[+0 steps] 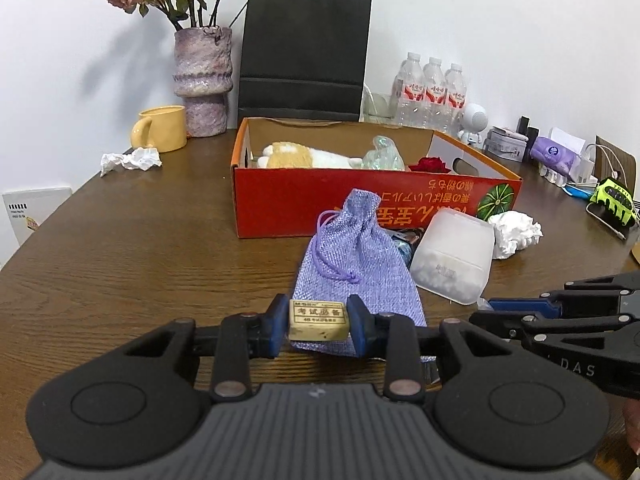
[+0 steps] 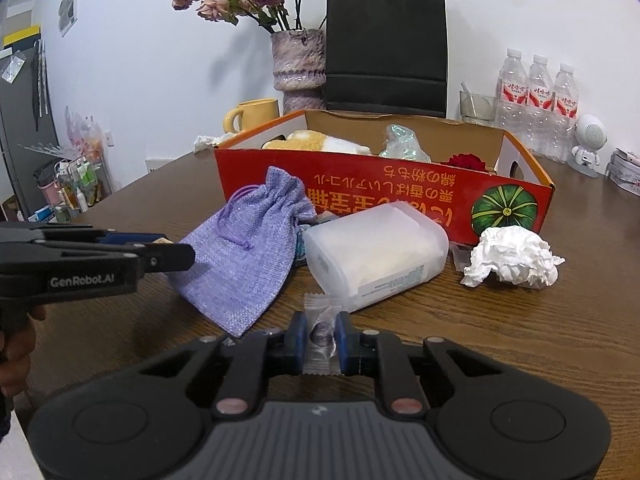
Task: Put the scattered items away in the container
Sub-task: 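Carry the gold block and clear packet into the box and release them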
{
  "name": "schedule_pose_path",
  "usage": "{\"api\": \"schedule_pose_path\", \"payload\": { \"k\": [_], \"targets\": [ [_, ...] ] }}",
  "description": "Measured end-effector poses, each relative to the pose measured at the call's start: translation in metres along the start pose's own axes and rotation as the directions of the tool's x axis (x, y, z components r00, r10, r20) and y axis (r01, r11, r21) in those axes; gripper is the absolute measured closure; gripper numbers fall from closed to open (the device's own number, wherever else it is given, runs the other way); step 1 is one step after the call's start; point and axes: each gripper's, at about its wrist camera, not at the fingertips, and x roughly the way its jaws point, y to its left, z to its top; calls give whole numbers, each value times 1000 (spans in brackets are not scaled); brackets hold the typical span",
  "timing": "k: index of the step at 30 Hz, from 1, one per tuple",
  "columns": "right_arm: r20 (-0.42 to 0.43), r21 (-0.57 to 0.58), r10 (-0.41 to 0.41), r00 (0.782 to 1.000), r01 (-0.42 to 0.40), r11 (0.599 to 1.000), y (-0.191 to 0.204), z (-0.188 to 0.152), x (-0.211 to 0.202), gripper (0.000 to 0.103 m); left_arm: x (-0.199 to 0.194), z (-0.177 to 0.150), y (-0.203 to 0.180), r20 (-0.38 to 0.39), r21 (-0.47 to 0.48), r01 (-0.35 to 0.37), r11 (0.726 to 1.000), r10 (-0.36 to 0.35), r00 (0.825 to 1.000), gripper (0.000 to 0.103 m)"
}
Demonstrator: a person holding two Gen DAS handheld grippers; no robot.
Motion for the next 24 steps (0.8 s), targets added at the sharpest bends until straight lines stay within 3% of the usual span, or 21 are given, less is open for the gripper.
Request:
{"api": "schedule_pose_path", "payload": {
  "k": [4, 10, 15, 24],
  "targets": [
    [-1, 3, 0, 1000, 0, 1000, -1, -1, -1, 88, -1, -1, -1, 12, 17, -29, 999, 29, 1000, 70],
    [3, 1, 1, 1000, -1, 1000, 0, -1, -3, 88, -1, -4, 4, 3, 4, -19, 1000, 19, 1000, 70],
    [29, 4, 0, 1000, 0, 1000, -2, 4, -12, 88, -11, 3, 6, 37, 2, -7, 1000, 7, 999, 71],
    [187, 19, -59, 981, 57, 998, -30, 62, -32, 88, -10, 68, -4, 178, 13, 53, 999, -54, 983, 70]
  ]
}}
